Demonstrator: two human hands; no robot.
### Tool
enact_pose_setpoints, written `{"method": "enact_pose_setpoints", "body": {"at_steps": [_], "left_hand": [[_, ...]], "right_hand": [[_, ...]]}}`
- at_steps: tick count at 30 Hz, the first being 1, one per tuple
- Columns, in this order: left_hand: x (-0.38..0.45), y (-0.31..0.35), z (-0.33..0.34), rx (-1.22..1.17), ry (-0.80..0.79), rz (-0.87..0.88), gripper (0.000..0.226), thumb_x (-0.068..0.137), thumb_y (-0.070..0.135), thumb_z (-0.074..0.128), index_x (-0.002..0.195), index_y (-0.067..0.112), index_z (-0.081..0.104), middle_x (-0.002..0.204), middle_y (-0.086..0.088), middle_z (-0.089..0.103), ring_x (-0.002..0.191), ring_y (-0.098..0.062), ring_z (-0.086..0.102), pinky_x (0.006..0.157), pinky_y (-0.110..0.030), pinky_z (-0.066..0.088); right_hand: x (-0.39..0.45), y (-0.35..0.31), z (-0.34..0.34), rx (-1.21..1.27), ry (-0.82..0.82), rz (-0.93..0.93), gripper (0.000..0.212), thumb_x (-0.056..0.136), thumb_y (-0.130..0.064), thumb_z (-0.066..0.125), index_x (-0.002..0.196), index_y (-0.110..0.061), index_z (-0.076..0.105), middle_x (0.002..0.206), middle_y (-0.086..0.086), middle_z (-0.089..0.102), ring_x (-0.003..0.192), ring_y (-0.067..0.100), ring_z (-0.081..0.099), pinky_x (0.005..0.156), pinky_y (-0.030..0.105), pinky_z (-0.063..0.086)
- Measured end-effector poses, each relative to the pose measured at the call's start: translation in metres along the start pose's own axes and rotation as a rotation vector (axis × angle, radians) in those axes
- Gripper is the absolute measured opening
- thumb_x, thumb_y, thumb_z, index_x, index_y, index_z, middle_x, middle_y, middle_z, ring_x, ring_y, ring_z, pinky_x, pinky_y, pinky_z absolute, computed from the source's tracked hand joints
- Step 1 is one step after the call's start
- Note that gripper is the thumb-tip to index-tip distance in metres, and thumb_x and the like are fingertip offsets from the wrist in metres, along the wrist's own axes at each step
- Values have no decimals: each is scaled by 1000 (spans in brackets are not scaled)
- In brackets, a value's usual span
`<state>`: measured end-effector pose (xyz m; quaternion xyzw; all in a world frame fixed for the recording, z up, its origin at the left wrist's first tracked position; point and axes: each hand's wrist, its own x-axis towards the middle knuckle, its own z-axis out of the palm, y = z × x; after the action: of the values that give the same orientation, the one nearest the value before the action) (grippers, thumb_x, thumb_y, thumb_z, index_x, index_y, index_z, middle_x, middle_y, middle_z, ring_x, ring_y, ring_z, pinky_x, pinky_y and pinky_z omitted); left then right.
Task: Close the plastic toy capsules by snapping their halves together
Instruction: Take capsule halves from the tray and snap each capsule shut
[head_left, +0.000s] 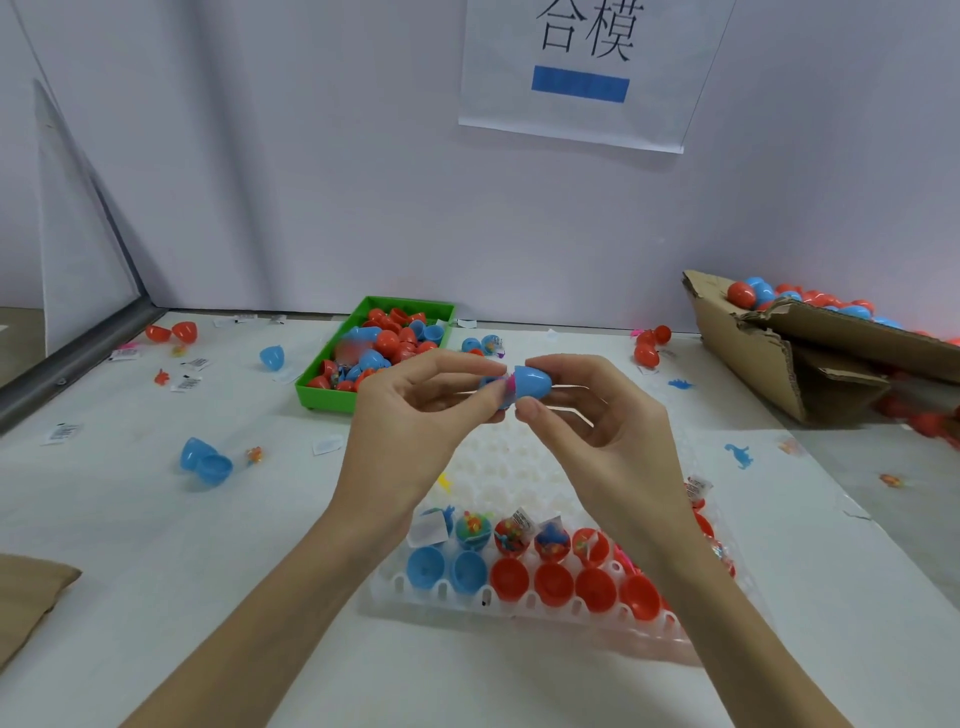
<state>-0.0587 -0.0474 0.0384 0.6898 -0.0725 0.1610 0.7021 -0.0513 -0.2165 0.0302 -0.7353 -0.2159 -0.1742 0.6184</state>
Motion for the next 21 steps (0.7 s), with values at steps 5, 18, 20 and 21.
{"method": "enact_pose_setpoints", "body": {"at_steps": [5,18,20,21], "left_hand": [[0,-1,-2,177,-62,108,18,90,15,79,98,31,78,91,14,80,85,-7,77,77,-18,61],[0,1,-4,80,-76,189,32,77,29,86,106,20,78,99,9,80,92,-10,77,81,-16,59],[-1,0,-3,77,-74,200,30,77,29,86,106,20,79,99,9,80,93,-11,77,81,-17,59],[-1,0,-4,73,-74,200,30,77,29,86,105,22,79,99,9,80,94,-11,77,82,-17,59]], "right_hand": [[0,3,-1,-29,-6,22,28,89,-19,76,116,-22,69,107,-19,72,100,8,72,83,15,57],[-1,-1,-12,60,-56,31,32,97,-10,65,129,-12,69,115,-5,76,101,14,75,88,21,58],[-2,0,-11,49,-30,19,32,96,-8,65,127,-9,70,114,-4,77,100,13,75,87,19,58],[-2,0,-10,39,-18,15,32,95,-10,66,127,-9,70,113,-3,77,99,13,75,86,19,58]]}}
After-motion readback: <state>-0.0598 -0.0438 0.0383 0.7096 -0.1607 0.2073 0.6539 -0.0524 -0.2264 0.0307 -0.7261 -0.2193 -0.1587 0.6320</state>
